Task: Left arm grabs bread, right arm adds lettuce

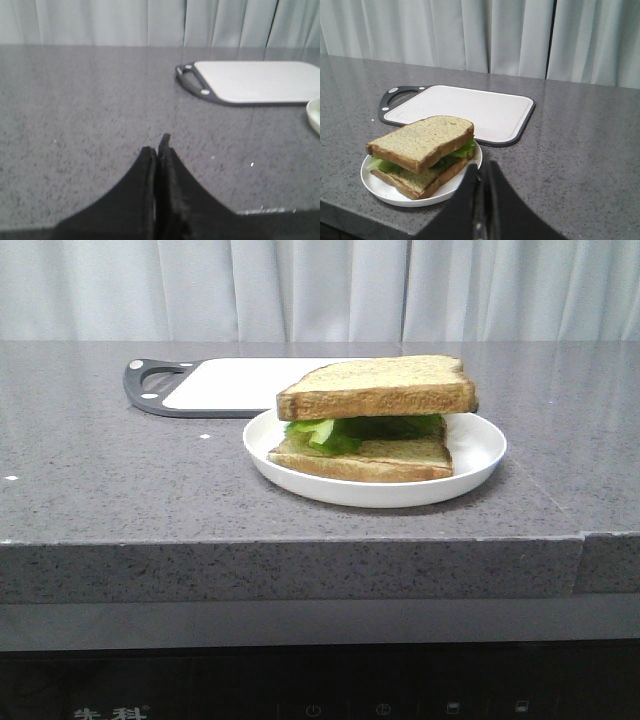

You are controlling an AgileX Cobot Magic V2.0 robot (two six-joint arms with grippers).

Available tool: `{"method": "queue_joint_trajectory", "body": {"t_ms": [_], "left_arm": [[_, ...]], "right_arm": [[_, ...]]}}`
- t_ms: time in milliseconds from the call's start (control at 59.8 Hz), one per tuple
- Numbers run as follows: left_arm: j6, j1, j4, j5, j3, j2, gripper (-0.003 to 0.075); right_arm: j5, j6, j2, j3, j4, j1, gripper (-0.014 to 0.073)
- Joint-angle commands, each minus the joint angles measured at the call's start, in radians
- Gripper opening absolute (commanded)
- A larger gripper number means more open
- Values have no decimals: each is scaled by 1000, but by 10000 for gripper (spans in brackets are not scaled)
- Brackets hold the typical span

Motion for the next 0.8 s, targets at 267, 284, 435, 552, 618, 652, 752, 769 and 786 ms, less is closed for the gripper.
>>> {"method": "queue_joint_trajectory", "body": {"t_ms": [267,284,435,552,618,652,752,769,786], "left_arm": [[-15,26,2,-237,129,-19,-21],[-17,26,2,-228,129,-19,-20],[-17,26,2,-242,127,-19,-20],[-17,26,2,-242,127,-19,-21],[-17,26,2,-242,127,-19,-20],[-17,26,2,-242,127,-19,-21],[-17,26,2,-242,127,-19,-20],[-17,26,2,-242,127,-19,-20],[-17,26,2,-242,127,-19,-20]], "right_arm": [[-72,-3,10,-26,1,-6,-61],[-72,-3,10,-26,1,-6,-61],[-72,-3,10,-26,1,-6,-61],[-72,-3,10,-26,1,-6,-61],[-72,-3,10,-26,1,-6,-61],[-72,-3,10,-26,1,-6,-61],[-72,-3,10,-26,1,-6,-61],[-72,-3,10,-26,1,-6,-61],[-72,-3,10,-26,1,-6,-61]]}}
